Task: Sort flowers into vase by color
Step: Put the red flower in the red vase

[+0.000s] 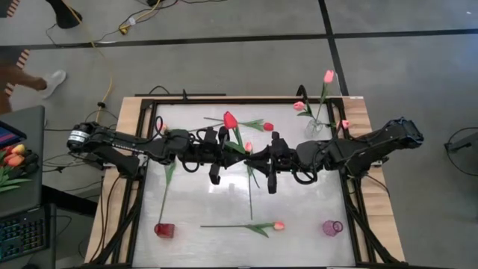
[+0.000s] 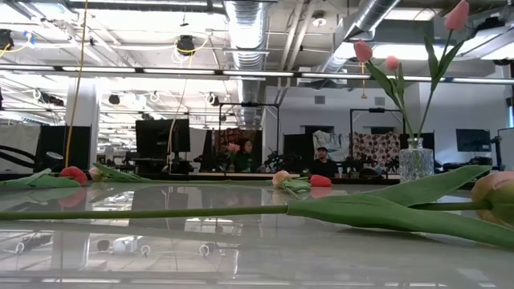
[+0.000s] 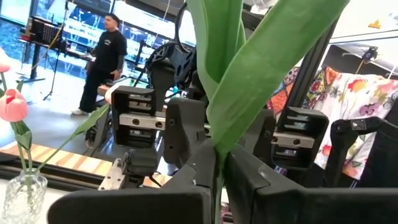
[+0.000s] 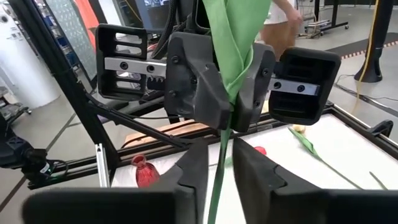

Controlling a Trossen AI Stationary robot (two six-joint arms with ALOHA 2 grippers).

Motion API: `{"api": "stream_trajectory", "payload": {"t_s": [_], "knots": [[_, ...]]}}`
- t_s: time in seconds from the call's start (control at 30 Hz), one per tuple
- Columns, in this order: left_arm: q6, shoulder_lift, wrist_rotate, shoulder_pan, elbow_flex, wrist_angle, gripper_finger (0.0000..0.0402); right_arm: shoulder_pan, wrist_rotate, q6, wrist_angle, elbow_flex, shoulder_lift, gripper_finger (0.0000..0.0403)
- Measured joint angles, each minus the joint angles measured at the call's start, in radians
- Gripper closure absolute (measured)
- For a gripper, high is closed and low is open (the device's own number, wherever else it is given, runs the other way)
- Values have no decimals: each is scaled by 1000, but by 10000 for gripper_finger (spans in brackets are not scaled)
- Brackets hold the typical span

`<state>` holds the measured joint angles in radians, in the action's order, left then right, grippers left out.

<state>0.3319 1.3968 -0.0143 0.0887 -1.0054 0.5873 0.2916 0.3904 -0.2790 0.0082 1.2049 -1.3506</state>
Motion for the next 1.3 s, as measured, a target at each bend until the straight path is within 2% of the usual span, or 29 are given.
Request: {"api": "stream_trajectory", "payload": {"t_s": [0.17,0.37,0.47,0.7,0.83,0.97,1.2,1.3], "knots": [[-10,-9,8,0,0,-15,399,-1,0,0,-3,0,0,229],[-13,-80,36,-14,0,-153,399,-6,0,19,-26,0,13,149],[-14,-152,36,-14,0,-259,399,-6,1,19,-70,0,26,135],[17,-367,18,38,0,-562,399,-6,1,18,-104,0,29,132],[34,-479,10,131,0,-720,400,-6,1,18,-105,0,29,132],[69,-547,-26,261,0,-794,400,-6,2,16,-106,0,29,132],[30,-566,-49,513,0,-891,400,-8,7,13,-106,0,29,132],[20,-566,-131,622,1,-972,400,-8,32,-20,-106,0,29,132]]}}
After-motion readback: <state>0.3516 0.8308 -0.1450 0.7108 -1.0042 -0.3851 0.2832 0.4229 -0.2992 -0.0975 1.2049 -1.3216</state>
